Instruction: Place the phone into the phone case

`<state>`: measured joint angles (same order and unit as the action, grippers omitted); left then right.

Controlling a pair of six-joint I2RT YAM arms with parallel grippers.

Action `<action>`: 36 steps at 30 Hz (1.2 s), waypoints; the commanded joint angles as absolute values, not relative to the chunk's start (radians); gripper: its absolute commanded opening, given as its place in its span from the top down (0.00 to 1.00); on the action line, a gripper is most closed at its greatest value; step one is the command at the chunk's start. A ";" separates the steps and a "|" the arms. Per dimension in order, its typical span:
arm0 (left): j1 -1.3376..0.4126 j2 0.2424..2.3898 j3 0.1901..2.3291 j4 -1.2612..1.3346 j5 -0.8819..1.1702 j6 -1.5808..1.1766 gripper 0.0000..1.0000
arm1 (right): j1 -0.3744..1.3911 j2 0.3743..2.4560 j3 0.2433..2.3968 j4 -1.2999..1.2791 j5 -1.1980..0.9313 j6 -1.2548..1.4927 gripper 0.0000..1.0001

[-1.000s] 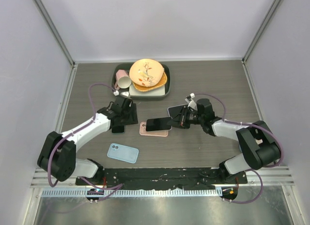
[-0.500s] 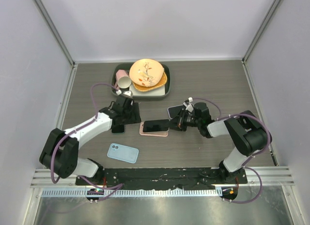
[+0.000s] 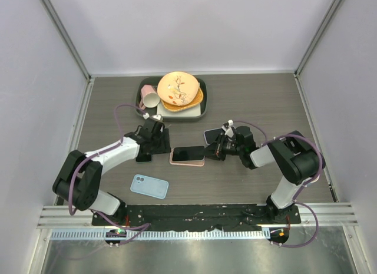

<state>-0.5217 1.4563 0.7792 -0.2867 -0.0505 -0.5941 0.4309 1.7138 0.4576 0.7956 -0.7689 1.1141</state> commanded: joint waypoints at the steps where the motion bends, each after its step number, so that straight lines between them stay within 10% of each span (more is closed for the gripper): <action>1: -0.523 1.462 0.770 -0.224 -0.041 -0.594 0.42 | 0.437 1.709 0.456 0.836 -0.792 1.098 0.99; 16: -0.523 1.471 0.767 -0.227 -0.049 -0.595 0.44 | 0.448 1.721 0.551 0.483 -0.719 0.884 0.99; 36: -0.529 1.519 0.698 -0.081 0.109 -0.696 0.59 | 0.495 1.842 0.523 0.704 -0.660 1.031 0.99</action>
<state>-0.5236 1.5021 0.7158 -0.1581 0.0555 -0.6579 0.4549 1.7817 0.5446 0.6601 -0.7612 0.9886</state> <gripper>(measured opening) 0.419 0.125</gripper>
